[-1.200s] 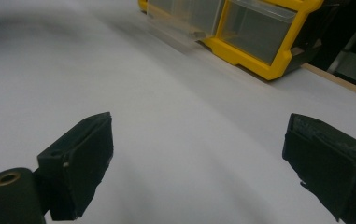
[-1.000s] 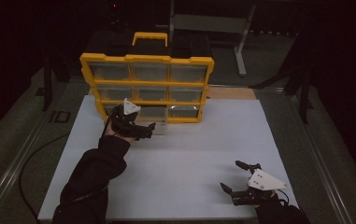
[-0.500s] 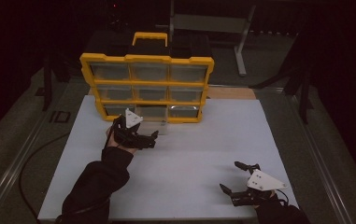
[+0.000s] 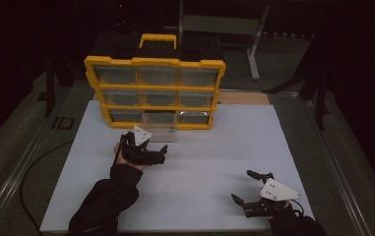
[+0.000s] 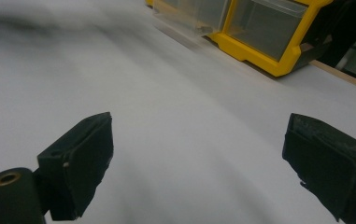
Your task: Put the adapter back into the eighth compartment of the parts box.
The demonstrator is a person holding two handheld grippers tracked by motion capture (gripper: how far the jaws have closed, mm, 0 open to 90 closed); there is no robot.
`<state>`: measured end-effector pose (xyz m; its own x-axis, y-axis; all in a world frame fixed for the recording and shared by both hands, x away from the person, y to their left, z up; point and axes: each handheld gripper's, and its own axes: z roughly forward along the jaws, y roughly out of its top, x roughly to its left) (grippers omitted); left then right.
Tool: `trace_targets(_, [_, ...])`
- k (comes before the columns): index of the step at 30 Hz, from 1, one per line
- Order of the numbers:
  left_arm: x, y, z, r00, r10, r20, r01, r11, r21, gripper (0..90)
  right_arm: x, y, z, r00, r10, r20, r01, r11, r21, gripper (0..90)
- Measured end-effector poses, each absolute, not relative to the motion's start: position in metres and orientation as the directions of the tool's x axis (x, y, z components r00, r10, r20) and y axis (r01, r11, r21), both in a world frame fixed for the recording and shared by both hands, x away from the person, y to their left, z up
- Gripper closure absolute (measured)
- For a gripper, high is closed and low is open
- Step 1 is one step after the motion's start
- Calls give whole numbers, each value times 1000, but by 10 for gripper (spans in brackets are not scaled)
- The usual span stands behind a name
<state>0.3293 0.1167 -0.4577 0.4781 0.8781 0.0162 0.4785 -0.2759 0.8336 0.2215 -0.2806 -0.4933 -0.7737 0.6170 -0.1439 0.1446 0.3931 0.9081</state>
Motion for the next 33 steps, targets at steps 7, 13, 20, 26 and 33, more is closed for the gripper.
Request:
trace_targets(7, [328,118,-472,472,882,2,499,-269,824,0,222,-280,-494,-777,614,-142,146,395,907,89])
trace_targets(13, [327,112,-479,496,868,15,503,-301,810,0,222,-280,-494,-777,614,-142,147,395,907,89])
trace_targets(20, [327,104,-488,491,871,13,500,-294,814,0,222,-280,-494,-776,614,-143,145,396,907,89])
trace_targets(26, [327,97,-489,457,889,15,499,-271,823,0,221,-280,-494,-777,613,-140,148,395,906,89])
trace_targets(33, [329,89,-490,408,912,23,510,-249,823,0,221,-280,-494,-778,612,-142,147,398,906,89])
